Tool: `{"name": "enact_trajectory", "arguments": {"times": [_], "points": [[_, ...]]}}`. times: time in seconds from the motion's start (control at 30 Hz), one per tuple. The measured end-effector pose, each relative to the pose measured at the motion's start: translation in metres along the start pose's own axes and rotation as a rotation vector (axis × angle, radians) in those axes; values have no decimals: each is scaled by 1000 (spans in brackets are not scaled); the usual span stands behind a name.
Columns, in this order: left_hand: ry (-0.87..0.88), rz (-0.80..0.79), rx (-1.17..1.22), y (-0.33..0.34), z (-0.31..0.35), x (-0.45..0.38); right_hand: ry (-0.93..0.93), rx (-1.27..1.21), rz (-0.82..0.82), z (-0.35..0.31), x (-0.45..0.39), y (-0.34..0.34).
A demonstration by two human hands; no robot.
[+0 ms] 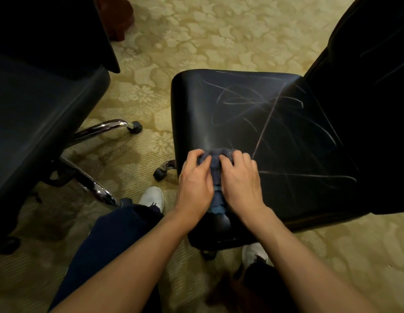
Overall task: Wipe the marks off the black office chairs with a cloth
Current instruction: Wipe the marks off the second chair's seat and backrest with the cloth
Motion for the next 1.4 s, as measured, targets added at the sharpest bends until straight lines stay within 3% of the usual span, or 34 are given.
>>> {"name": "enact_trajectory", "arguments": {"times": [0.3, 0.63, 0.8, 1.0, 1.17, 1.4], "points": [[-109, 51, -183, 7, -41, -137, 35, 34, 70, 25, -143, 54], [-258, -92, -166, 2, -15, -55, -9, 42, -197, 11, -67, 22], [-336, -50, -98, 3, -11, -19, -28, 83, -172, 4, -40, 18], [-486, -201, -155, 5, 4, 10, 6, 43, -200, 3, -11, 6], [-329, -174, -219, 4, 1, 3, -67, 84, -140, 8, -17, 4], [-399, -71, -225, 9, -18, -76, -141, 42, -98, 17, -81, 29]]}}
Point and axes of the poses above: each hand's wrist, its own x-axis away from the middle knuckle, its own y-axis out of the palm, z = x × y, the point moved 7 cm from there along -x, towards the middle knuckle
